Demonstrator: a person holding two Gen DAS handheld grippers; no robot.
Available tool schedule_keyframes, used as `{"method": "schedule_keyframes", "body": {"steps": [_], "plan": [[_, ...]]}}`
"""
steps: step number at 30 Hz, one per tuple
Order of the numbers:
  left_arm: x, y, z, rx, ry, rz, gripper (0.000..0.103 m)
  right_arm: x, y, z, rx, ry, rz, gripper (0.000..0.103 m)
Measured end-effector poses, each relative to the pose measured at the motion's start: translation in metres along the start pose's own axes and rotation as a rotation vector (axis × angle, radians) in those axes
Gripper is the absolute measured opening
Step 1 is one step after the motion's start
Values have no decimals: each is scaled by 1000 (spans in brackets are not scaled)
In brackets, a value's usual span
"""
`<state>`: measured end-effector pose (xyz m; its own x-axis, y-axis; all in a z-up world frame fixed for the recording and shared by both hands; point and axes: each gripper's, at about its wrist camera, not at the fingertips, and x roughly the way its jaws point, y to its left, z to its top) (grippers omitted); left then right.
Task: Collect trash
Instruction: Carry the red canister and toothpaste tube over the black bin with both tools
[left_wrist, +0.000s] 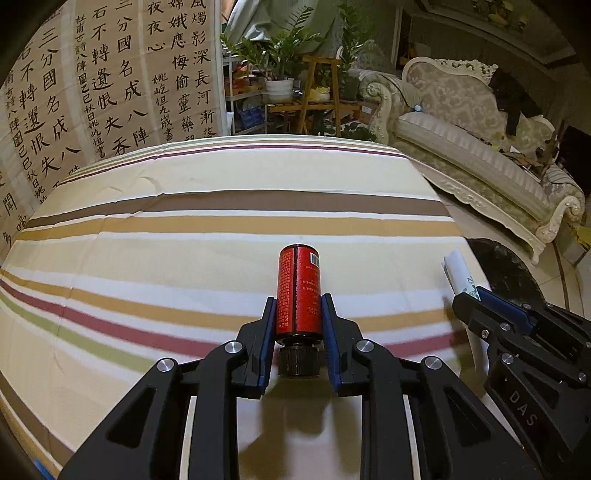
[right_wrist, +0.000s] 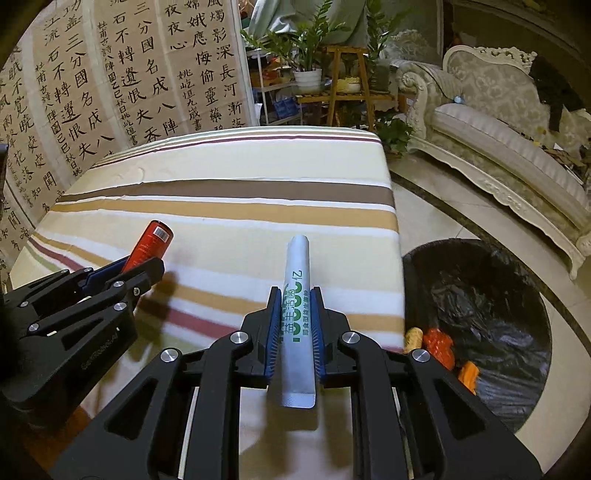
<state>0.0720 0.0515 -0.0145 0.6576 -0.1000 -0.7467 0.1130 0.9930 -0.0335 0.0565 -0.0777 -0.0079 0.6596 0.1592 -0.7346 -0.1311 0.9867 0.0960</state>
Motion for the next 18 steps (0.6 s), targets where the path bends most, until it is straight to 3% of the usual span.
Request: {"method": "schedule_keyframes", "body": {"steps": [18], "plan": [[-29,-42,-21,43,-46,-50,24,-46,-46,-35,69,-55,-52,16]]}}
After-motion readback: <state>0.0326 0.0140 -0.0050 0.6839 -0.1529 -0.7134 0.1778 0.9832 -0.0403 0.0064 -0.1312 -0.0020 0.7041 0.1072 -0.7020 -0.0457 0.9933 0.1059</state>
